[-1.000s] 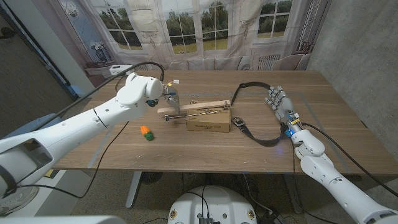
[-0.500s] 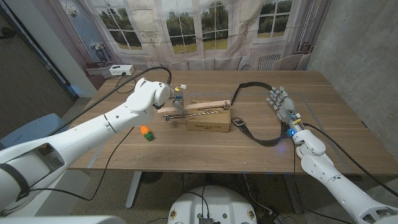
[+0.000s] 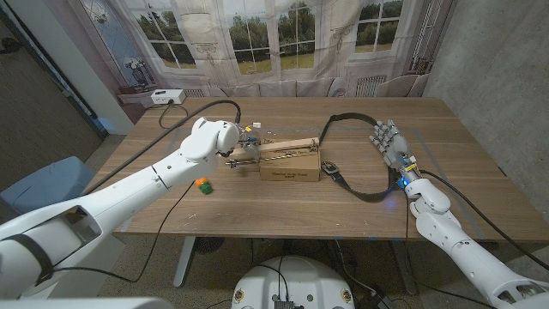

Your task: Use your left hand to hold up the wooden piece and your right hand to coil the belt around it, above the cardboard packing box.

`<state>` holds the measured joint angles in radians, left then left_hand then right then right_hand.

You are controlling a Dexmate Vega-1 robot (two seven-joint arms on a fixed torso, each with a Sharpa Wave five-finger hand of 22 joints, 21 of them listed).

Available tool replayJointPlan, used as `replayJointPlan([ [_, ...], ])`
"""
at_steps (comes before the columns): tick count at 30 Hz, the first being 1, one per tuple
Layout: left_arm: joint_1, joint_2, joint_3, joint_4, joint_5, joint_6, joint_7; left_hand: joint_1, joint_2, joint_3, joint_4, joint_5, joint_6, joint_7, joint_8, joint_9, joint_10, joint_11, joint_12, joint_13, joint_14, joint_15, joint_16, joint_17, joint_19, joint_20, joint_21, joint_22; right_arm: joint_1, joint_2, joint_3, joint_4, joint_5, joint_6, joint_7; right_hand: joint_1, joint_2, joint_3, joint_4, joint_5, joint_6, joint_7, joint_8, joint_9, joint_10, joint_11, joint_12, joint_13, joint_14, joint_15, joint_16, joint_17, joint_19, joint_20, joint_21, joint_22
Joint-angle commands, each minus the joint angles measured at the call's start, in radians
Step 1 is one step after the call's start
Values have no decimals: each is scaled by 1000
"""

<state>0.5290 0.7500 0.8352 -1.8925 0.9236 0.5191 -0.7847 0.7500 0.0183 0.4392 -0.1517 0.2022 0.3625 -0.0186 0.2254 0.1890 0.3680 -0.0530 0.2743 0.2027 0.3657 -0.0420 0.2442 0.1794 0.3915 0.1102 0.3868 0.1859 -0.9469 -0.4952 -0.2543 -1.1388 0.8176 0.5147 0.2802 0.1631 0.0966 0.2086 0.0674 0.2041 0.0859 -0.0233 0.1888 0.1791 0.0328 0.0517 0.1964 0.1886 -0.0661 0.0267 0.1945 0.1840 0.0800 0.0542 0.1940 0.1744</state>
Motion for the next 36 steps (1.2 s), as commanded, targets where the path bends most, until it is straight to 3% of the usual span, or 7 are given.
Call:
replayJointPlan([
  [1,28,-20,-13,42,-162,-21,152,48,46,18,-6,-6,32,8,-1,5,38,-4,13,6,65,-25,18,5,37,1,11,-1,13,-1,4,24,-2,-6,1,-6,-1,2,-2,6,1,-5,0,2,3,1,6,1,6,0,6,2,9,6,10,4],
  [8,22,-19,10,41,-153,17,193,176,190,151,18,-20,111,25,4,9,185,-7,37,10,293,-77,57,11,177,-30,63,4,19,0,3,29,-4,-9,1,-7,-1,2,-2,6,1,-5,0,2,4,4,6,1,7,1,6,2,10,8,10,4],
  [16,27,-23,27,41,-114,63,276,230,194,279,174,-19,265,61,31,26,387,-31,109,69,620,-148,176,82,371,-102,215,35,29,0,-1,35,-9,-16,-1,-8,-2,2,-2,6,0,-5,-1,2,3,1,5,2,8,2,5,2,10,9,10,4],
  [23,75,-26,15,23,-68,106,421,273,164,177,164,-6,370,48,18,138,561,-78,474,447,993,-172,485,435,593,-268,620,230,38,1,-4,41,-14,-19,-3,-9,-1,2,-2,6,0,-6,-1,2,4,2,5,2,8,2,4,2,10,9,9,4],
  [26,103,-29,0,18,-58,114,508,229,130,142,179,12,429,54,31,192,577,-92,645,679,1040,-168,617,583,586,-286,786,355,42,1,-5,45,-14,-21,-2,-9,-1,2,-2,6,1,-6,-1,2,3,4,4,2,8,2,4,2,10,10,9,4],
  [30,107,-21,3,5,-24,121,540,138,98,134,271,57,510,64,83,266,602,-87,823,943,1042,-159,762,751,582,-287,894,423,48,1,-7,48,-17,-24,-3,-9,-1,2,-2,6,1,-6,-1,2,4,5,4,2,9,2,4,2,10,10,9,4],
  [36,81,-13,23,-7,64,132,500,114,93,144,299,84,525,57,119,313,621,-94,906,1036,1045,-155,810,800,582,-287,929,443,57,-7,-15,42,-46,-23,-30,-8,0,3,-3,6,2,-4,0,2,4,7,4,2,9,4,3,2,10,9,9,4],
])
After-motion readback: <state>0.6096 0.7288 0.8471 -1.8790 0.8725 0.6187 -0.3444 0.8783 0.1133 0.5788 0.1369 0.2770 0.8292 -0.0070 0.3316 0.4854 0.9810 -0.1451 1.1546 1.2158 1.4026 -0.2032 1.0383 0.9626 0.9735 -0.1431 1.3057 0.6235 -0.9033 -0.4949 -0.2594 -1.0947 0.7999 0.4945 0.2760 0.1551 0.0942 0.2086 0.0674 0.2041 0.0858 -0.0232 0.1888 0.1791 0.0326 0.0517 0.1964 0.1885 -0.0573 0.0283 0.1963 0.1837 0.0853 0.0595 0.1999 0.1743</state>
